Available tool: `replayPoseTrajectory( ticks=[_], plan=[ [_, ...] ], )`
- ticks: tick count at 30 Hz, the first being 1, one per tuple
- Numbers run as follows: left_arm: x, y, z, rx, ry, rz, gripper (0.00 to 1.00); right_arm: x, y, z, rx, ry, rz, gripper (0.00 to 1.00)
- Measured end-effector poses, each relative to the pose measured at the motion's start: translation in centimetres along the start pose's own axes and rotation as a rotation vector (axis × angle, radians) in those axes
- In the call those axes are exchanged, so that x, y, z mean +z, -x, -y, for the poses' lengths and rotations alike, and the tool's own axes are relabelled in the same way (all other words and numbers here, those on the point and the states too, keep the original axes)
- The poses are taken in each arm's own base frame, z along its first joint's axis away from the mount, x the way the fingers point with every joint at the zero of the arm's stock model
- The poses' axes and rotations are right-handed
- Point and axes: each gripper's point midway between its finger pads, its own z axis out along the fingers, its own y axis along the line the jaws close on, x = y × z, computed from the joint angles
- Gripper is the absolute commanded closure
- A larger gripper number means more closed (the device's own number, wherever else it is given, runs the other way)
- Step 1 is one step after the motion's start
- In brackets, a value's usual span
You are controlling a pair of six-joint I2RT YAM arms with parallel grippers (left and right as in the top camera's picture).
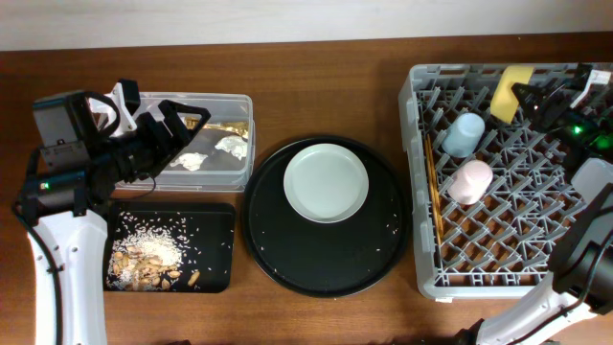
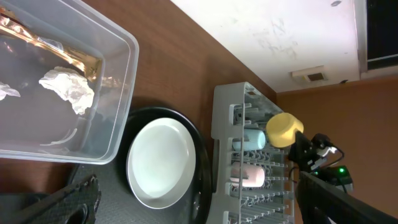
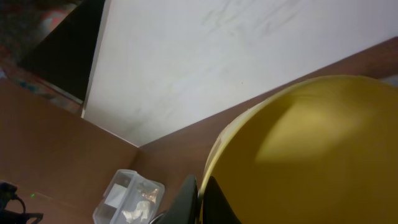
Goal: Sort waste into correct bins and load items into the dishwasher rack
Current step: 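Lower the yellow bowl into the rack's top corner and release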
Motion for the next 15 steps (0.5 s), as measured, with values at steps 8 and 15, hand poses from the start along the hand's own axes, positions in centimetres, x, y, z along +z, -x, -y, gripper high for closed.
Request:
replayPoseTrajectory(
  ticks=[8, 15],
  plan=[
    [0.0, 0.0, 0.0, 0.0, 0.0, 0.0, 0.01, -0.1, -0.4, 0.6, 0.076, -0.005, -0.008, 0.81],
    [0.0, 0.0, 0.0, 0.0, 0.0, 0.0, 0.01, -3.6, 1.0, 1.3, 0.195, -0.002, 0.039, 0.67]
  ],
)
